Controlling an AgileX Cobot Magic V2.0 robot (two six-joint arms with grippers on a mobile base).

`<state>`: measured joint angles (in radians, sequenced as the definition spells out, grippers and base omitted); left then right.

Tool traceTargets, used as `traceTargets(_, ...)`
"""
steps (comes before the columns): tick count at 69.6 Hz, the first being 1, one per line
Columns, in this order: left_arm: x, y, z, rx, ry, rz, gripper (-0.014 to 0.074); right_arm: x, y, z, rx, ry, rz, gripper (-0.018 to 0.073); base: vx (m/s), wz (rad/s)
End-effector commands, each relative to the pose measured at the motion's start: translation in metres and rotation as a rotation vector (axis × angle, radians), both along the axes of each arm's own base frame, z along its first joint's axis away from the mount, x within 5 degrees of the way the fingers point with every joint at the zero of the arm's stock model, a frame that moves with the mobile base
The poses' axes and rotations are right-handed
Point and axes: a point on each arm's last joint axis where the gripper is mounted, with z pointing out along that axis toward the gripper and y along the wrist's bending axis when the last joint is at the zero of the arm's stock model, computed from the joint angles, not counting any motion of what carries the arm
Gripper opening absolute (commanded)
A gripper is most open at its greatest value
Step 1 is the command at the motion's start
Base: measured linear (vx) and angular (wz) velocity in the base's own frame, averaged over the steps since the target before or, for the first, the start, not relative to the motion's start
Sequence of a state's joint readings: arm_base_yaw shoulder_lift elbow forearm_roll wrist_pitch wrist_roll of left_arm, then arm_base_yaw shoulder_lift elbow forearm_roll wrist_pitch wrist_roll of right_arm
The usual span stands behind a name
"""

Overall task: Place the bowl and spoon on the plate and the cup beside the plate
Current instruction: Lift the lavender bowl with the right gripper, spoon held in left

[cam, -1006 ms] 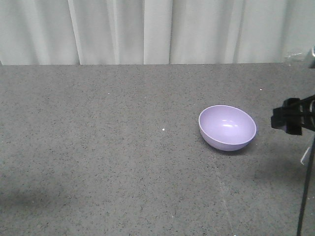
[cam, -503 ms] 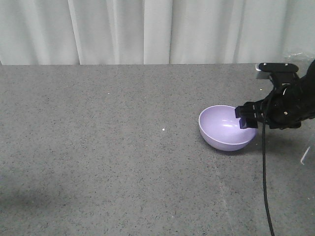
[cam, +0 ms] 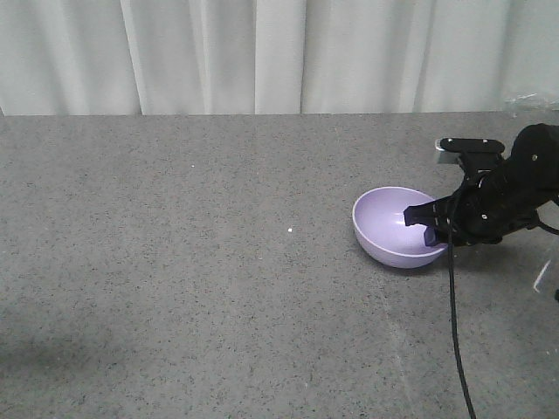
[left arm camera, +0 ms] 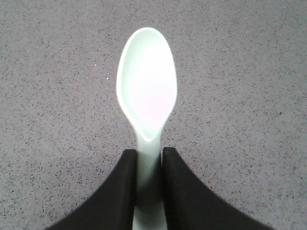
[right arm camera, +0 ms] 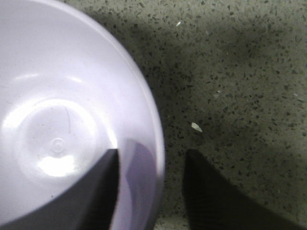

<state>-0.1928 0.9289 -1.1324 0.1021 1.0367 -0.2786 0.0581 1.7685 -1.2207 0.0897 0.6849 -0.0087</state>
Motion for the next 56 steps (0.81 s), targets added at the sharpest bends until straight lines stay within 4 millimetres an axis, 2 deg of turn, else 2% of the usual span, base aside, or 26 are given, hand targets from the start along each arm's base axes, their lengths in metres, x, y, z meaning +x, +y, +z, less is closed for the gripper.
traceTargets(1,-0.001,-0.001,0.013,-0.025,-0.09,-0.004,-0.0008,0.004,-0.002,0.026,0.011,-0.116,-0.006,0.0063,0.0,0.0)
traceTargets(5,-0.001,-0.001,0.013,-0.025,-0.09,-0.004,-0.0008,0.004,-0.002,0.026,0.011,-0.118,-0.007,-0.0017,0.0,0.0)
traceTargets(16,-0.001,-0.001,0.013,-0.025,-0.089,-0.004,-0.0008,0.002,-0.002,0.029,0.016,-0.112,-0.015,-0.0011,0.0,0.0)
traceTargets(24,-0.001,-0.001,0.013,-0.025,-0.087,-0.004,-0.0008,-0.007,-0.001,0.043,0.034,-0.119,-0.018,-0.0009,0.0,0.0)
traceTargets(36,-0.001,-0.001,0.013,-0.025,-0.087,-0.004,-0.0008,-0.034,0.0,0.088,0.067,-0.19,-0.015,-0.0007,0.0,0.0)
traceTargets(47,-0.001,-0.001,0.013,-0.025,-0.087,-0.004,-0.0008,-0.08,0.0,0.14,0.085,-0.274,0.009,-0.0006,0.0,0.0)
traceTargets(56,-0.001,-0.001,0.013,-0.025,-0.087,-0.004,-0.0008,-0.121,-0.002,0.172,0.086,-0.334,0.025,-0.0006,0.0,0.0)
